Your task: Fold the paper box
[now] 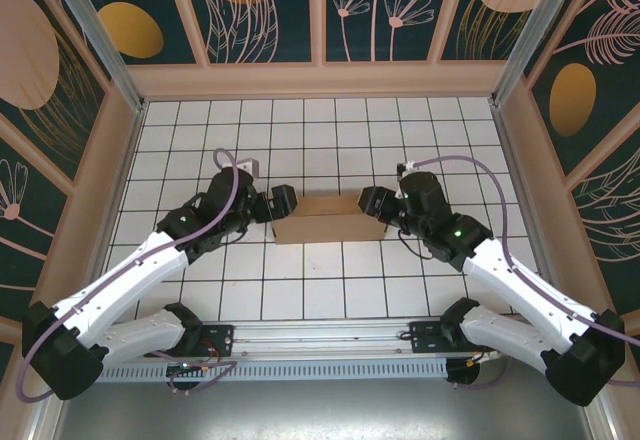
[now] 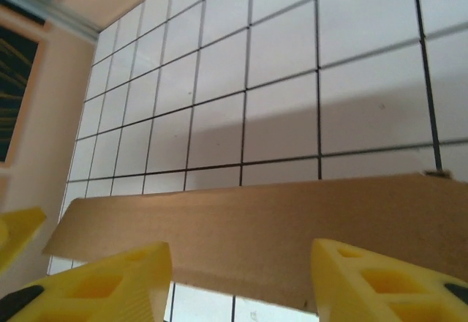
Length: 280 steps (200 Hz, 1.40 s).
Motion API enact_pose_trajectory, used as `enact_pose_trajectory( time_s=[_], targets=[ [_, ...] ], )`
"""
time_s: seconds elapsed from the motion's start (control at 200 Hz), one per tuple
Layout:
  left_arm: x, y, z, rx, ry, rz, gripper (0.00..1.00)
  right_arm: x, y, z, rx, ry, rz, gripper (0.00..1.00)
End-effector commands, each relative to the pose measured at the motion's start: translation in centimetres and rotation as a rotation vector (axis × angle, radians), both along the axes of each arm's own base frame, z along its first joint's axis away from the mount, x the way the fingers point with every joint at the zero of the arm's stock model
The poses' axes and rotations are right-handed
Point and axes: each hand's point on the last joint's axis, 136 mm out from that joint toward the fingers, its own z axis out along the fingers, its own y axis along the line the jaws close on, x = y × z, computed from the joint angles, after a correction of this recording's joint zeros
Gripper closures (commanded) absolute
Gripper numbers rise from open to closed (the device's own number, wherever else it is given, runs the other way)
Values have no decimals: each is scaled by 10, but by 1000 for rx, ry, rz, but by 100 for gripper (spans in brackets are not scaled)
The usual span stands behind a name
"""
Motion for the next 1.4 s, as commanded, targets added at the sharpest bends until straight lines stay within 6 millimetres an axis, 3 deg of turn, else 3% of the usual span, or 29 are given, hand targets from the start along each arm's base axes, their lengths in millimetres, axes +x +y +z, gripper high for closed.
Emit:
enact_pose_trajectory(
  time_s=[0.0,0.09,0.235,0.315,0.42,0.535,0.671,0.841,1.026,1.136,1.396],
  targets=[
    [8,19,42,132,-162,-12,1,3,5,49,-44,-148,111,43],
    [8,23,69,188,-291,-65,2,6,1,74,-104,-261,140,43],
    [-8,26,97,262,-506,-193,1,9,-4,93,-205,-469,188,46],
    [-22,21,84,325,-566,-328,4,-8,3,102,-254,-662,324,48],
    [-41,18,63,464,-657,-525,9,-20,2,91,-384,-851,418,51],
    [-35,33,43,650,-689,-540,9,-27,8,72,-535,-928,568,52],
    [-37,35,13,785,-677,-665,12,-39,14,74,-557,-992,661,53],
    [-46,27,-10,791,-674,-773,35,-46,16,71,-563,-1001,712,53],
    [-37,29,-20,816,-668,-735,40,-47,10,58,-593,-983,709,53],
    [-30,30,-27,822,-646,-717,43,-47,9,59,-575,-986,689,54],
    [-17,26,-23,806,-654,-675,48,-55,14,65,-492,-979,699,57]
  ],
)
